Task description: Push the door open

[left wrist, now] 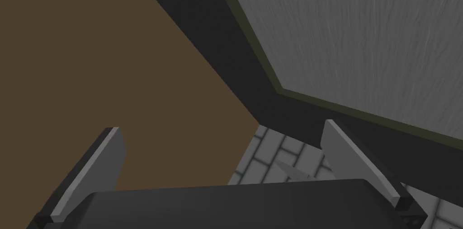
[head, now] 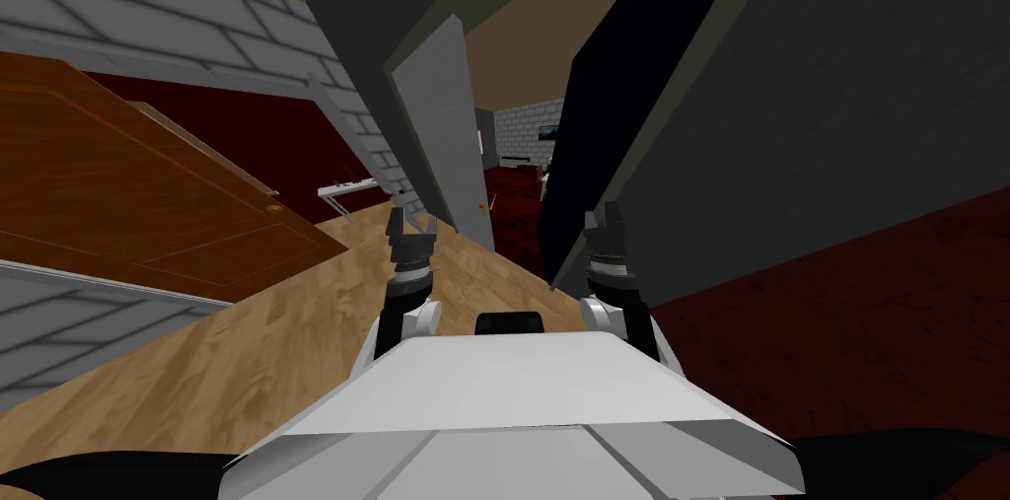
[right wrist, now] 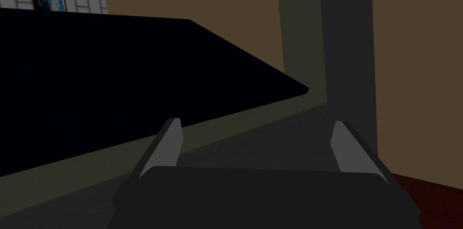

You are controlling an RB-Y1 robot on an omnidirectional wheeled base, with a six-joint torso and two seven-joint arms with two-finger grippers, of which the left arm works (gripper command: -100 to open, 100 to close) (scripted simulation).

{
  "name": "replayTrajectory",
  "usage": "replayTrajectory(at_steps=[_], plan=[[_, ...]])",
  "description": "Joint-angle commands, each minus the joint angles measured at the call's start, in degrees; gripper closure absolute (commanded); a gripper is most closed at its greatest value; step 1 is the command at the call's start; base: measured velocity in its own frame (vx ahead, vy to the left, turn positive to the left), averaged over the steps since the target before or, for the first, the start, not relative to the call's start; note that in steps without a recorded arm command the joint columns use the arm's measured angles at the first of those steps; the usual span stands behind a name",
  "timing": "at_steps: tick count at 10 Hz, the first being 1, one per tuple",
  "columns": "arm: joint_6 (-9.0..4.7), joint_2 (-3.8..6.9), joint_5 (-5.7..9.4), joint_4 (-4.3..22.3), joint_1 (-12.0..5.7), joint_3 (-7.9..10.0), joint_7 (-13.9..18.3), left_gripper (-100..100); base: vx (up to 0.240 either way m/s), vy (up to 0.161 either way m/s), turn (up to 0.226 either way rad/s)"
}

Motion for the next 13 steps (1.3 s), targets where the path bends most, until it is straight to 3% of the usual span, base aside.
replayTrajectory(at_steps=[1, 7, 13], plan=[[-0.34, 0.37, 0.46, 1.9, -0.65, -0.34, -0.2, -100, 0.108, -0.052, -0.075], [-1.54, 1.47, 2.13, 8.9, -2.99, -1.58, -1.1, -100, 0.097, 0.08, -0.065], [-3.12, 2.6, 4.31, 18.0, -6.06, -3.2, -2.3, -100, 0.091, 0.077, -0.083]])
